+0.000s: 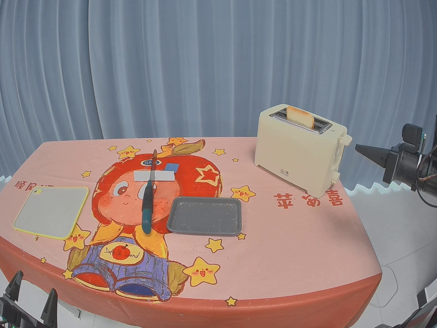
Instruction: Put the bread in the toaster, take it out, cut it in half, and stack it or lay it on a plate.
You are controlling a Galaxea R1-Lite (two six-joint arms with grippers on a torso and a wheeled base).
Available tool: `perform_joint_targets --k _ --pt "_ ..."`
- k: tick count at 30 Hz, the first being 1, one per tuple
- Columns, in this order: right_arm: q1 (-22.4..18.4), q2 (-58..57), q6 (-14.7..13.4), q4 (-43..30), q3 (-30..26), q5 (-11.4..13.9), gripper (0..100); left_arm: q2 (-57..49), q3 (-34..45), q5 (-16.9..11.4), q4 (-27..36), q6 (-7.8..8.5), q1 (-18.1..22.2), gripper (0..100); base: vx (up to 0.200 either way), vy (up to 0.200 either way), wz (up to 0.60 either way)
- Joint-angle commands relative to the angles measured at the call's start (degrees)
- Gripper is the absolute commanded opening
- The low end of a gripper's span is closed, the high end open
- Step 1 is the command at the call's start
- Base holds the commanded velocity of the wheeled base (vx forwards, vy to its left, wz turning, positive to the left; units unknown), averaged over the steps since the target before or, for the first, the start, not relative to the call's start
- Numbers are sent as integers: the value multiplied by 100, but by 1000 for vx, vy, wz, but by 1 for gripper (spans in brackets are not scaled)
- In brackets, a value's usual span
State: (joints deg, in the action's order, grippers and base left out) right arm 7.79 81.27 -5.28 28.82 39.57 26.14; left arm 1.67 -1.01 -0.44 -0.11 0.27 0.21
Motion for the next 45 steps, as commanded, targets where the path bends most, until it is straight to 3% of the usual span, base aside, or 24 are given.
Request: perform_joint_targets --k 1,10,14,15,33,45 --pt "21 240 -17 432 -266 -21 0 9 101 0 -7 0 -3 100 0 0 0" --pt "30 389 -35 1565 -758 -82 0 9 101 0 2 0 6 100 0 0 0" --pt "21 468 -79 1662 -731 -557 0 0 101 0 2 0 6 100 0 0 0" --pt "21 495 -79 1662 -749 -575 0 0 101 0 -7 0 6 100 0 0 0" --pt "-471 1497 -8 1680 -635 -566 0 9 101 0 2 0 6 100 0 0 0" --pt "-507 1743 -26 1680 -652 -566 0 0 101 0 -7 0 6 100 0 0 0"
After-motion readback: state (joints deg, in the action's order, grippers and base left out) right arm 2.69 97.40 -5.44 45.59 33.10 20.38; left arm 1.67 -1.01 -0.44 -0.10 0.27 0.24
